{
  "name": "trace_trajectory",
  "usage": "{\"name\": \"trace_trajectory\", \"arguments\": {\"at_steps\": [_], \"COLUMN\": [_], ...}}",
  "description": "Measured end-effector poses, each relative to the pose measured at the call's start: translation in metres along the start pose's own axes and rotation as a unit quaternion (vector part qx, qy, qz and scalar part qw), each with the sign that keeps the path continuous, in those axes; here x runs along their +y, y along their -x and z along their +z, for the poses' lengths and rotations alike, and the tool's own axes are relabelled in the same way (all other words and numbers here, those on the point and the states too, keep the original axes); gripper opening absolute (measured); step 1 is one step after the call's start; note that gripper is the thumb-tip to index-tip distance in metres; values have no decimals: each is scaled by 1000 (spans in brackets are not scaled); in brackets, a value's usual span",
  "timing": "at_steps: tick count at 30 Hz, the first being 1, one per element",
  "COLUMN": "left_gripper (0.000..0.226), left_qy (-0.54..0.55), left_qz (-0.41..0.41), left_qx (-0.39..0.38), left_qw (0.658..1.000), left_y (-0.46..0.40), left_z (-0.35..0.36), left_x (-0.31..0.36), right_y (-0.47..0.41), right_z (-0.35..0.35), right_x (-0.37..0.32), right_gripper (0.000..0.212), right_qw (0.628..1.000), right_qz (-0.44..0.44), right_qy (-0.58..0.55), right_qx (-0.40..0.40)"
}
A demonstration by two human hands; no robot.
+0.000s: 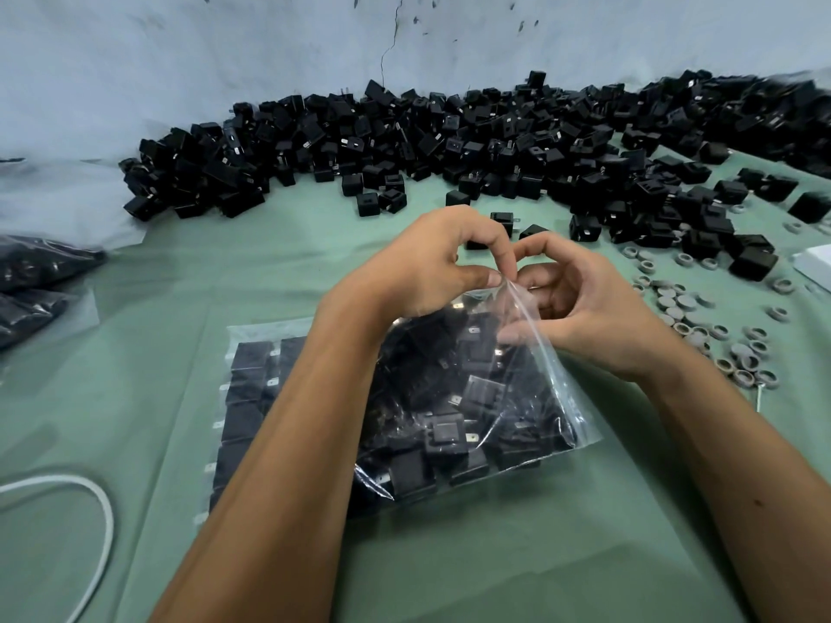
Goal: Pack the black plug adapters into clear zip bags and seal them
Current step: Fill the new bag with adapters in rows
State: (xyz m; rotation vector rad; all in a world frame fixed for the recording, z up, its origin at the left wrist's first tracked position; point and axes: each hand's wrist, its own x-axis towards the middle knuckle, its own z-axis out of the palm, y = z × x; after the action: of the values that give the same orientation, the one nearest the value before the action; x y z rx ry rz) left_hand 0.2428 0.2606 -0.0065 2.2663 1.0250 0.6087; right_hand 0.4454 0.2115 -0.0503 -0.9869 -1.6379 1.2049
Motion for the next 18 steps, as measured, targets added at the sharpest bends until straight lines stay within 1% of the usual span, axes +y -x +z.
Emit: {"name": "trace_trajectory", "arguments": {"at_steps": [2,6,9,11,13,15,16,17,18], "left_gripper": [9,12,13,12,12,15,17,19,20], "left_qy": [-5,-1,2,7,11,10,5,1,0], "left_qz": [0,1,0,-4,-12,-22,-27,-32,-36], "left_qx": [-1,-7,-9,-18,-33,-49,-55,-60,-66], "left_qw": [1000,1000,1000,1000,999,999,998,998,997], "left_y": [-1,-2,-3,-4,-3,-3,-2,-3,-2], "left_z": [2,2,3,5,6,6,6,6,6], "left_x": [1,0,-1,-3,-5,-8,-9,-9,-9], "right_y": [-1,-4,-6,-5,-5,-7,-9,-11,-14], "right_z": [-2,7,7,3,1,-1,-2,-4,-8], "right_x": [2,9,12,12,13,18,22,26,29], "right_gripper": [72,71,68,59,47,30,23,18,17], "right_qw": [1000,998,998,999,999,990,979,962,940], "right_qz": [3,-17,-25,-24,-10,-1,0,0,2], "right_qy": [-2,-7,-25,-28,-6,31,74,142,223], "right_qx": [2,-53,-53,-37,30,136,189,234,259]}}
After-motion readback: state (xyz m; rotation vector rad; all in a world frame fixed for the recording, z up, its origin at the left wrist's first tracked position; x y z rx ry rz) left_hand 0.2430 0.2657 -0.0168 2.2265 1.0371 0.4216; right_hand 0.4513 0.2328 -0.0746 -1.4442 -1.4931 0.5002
